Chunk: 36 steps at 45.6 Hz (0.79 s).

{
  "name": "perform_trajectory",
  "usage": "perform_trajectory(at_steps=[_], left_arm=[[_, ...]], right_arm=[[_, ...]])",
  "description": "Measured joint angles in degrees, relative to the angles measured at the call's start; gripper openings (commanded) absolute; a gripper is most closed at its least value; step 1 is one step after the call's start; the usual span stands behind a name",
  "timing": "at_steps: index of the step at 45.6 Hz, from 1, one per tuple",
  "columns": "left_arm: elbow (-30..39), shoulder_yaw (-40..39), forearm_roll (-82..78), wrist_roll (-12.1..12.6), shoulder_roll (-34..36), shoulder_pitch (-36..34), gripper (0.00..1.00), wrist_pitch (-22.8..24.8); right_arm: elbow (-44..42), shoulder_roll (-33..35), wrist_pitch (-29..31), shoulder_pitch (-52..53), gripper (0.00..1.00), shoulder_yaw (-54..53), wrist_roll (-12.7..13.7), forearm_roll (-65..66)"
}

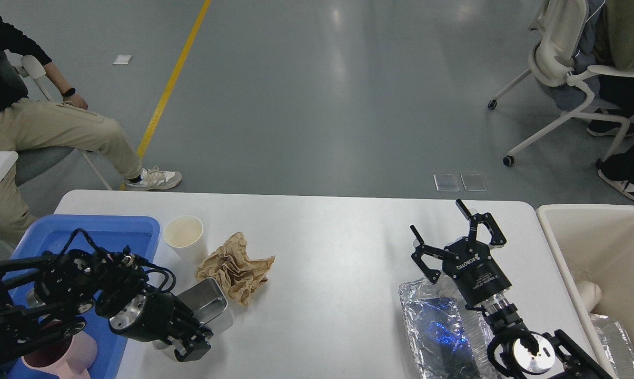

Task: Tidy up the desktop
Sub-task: 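Lift the metal tray with the left gripper toward the blue tray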

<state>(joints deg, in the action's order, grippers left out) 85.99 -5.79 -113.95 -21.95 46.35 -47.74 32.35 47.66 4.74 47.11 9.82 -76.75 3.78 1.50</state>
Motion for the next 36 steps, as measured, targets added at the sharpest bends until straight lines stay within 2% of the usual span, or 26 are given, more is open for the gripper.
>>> perform_trajectory(at_steps=[7, 15, 29, 36], left_arm=[[4.51, -4.54, 1.07, -0.31, 4.47, -1.55, 0.0, 2.26], [8.54, -14.09, 3.74, -0.6, 8.37, -1.81, 0.0, 7.36], [9.86, -33.04, 8.7, -1.16, 10.19, -1.83, 0.0, 16.89], [10.84, -36.43, 11.11, -1.53, 14.64, -1.36, 0.0, 18.78]], right_arm=[[-0.02, 0.0, -0.12, 0.23, 1.0, 0.02, 0.0, 0.0], [0.03, -0.08, -0.17, 0.49, 1.0, 0.03, 0.0, 0.25], [0.07, -0.84, -0.26, 0.63, 1.0, 0.03, 0.0, 0.29], [0.07, -0.79, -0.26, 0.56, 1.0, 0.03, 0.0, 0.29]])
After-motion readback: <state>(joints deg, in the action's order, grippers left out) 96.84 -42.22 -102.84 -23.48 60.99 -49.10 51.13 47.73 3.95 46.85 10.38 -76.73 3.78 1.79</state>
